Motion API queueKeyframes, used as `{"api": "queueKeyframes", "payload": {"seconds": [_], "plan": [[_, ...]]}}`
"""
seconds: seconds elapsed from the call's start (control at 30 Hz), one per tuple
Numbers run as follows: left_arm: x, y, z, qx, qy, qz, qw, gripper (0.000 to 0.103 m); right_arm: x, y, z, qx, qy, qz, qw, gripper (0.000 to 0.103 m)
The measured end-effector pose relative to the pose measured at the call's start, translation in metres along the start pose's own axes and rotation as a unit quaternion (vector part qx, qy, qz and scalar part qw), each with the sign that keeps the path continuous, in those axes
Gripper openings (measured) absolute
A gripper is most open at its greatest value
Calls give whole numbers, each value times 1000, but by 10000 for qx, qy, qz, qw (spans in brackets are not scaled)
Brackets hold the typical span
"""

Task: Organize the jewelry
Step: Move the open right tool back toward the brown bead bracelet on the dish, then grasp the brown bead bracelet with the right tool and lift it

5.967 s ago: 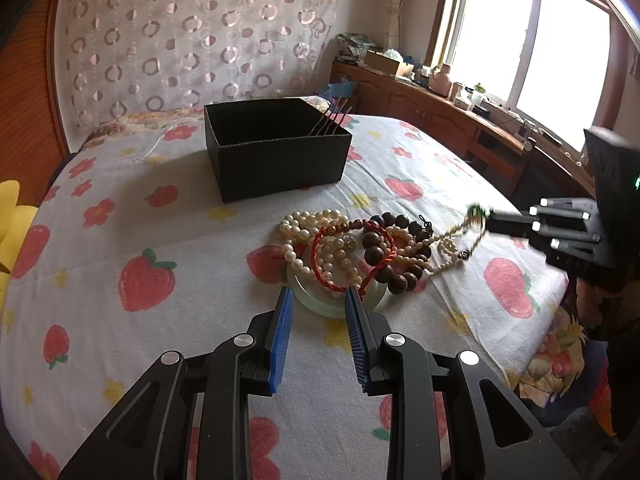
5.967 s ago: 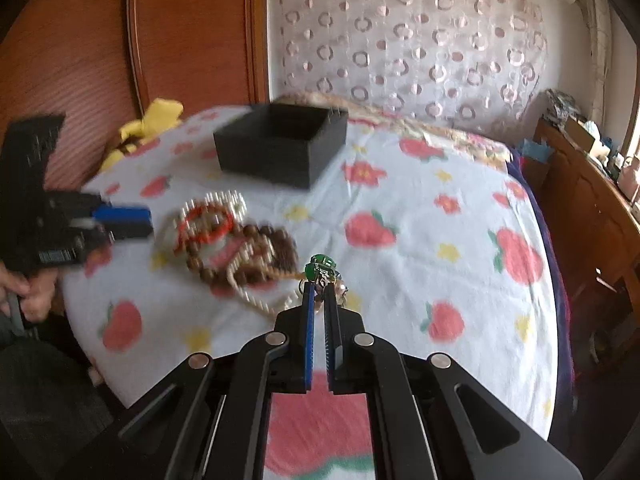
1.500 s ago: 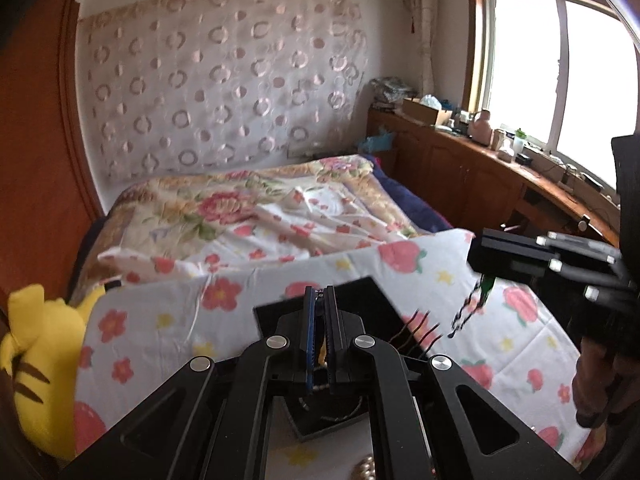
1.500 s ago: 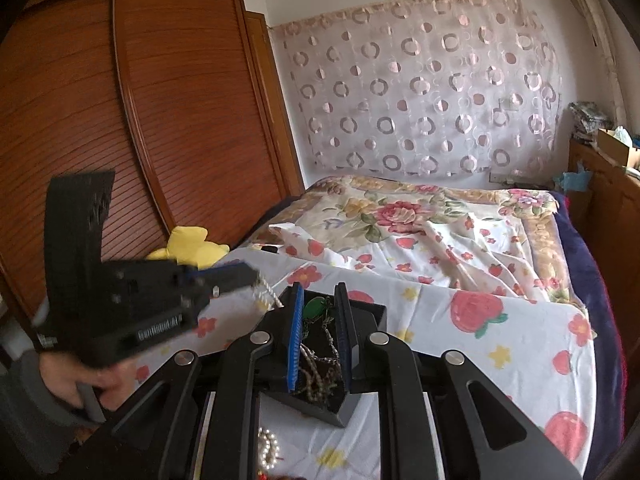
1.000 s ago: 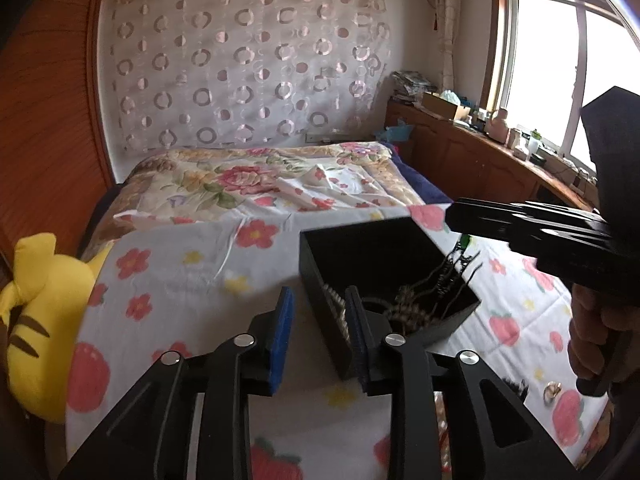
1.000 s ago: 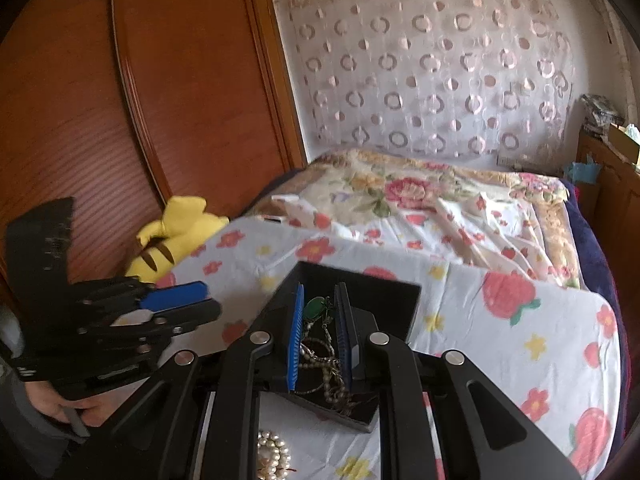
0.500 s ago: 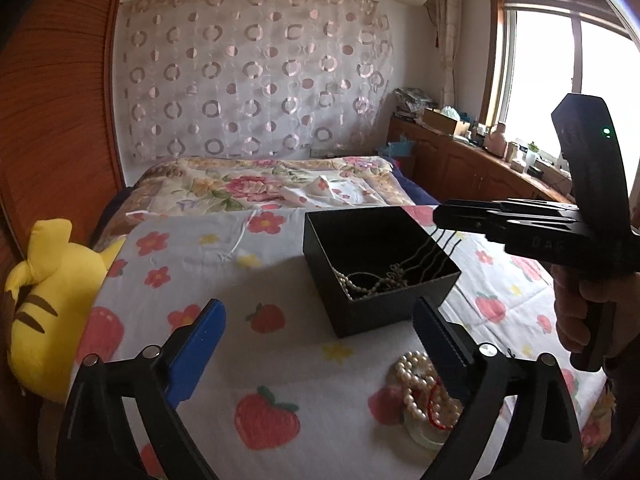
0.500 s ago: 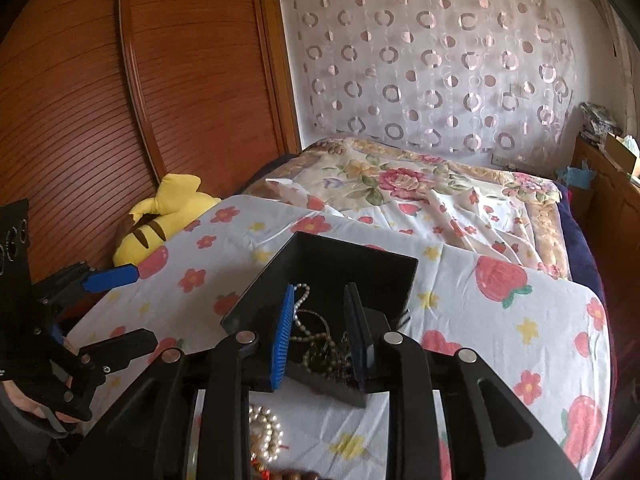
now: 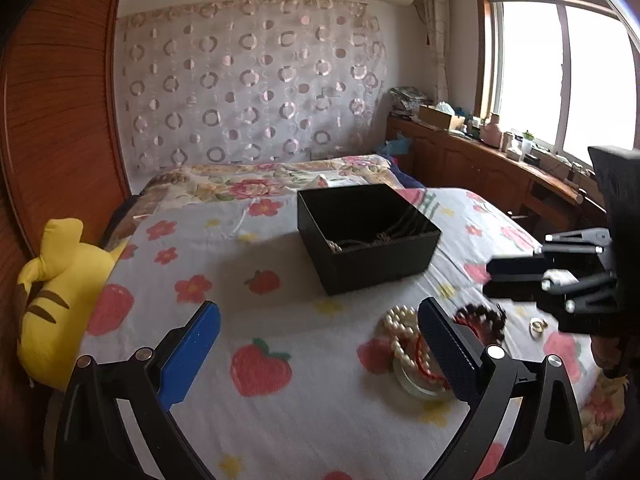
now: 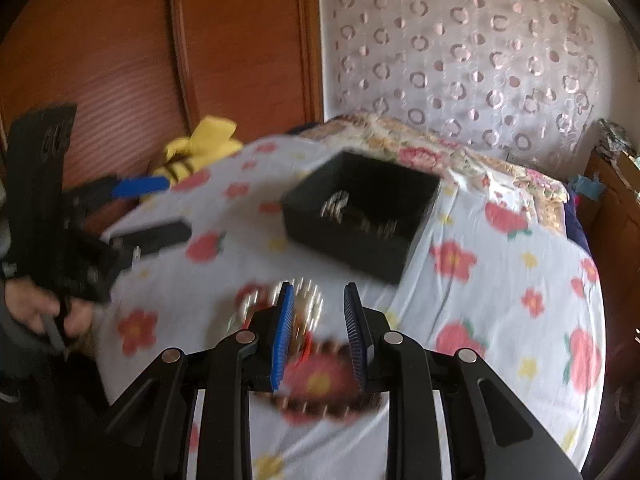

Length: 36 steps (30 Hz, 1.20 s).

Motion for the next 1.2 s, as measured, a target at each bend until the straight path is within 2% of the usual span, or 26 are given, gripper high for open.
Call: {"api": "queueKeyframes", "payload": {"seconds": [0.17,0.3,0.63,0.93,0.97,1.03,1.2], "plan": [[17,2,-9,167,15,145,9998,95,28,-6,13,-99,159,341,9992,28],[24,3,-12,283,25,228,9993,95,37,-10,22,-172,281,506,9982,28],[31,1,-8,301,123,316,9990,95,35,-12,34,-292,551,680,9957,30],[32,0,-8,308,131,320,9989,95,34,-19,39,-215,760,783,9938,30],[32,0,-8,309,126,323,9989,95,35,-19,40,-189,799,780,9936,28],[32,0,-8,311,132,321,9989,95,35,-20,41,-271,800,793,9933,15],[34,-1,-9,314,134,330,9989,95,29,0,28,-108,667,453,9967,15]]}}
Point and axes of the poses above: each gripper's, at about its wrist camera, not at the fingertips, and y roughly against the way its jaws point, z to its left, x to its underside, the point moved 1 cm from there along -y, roughly the way its jaws point, and after that the axes turned 9 degrees about x, right-handed, at the moved point
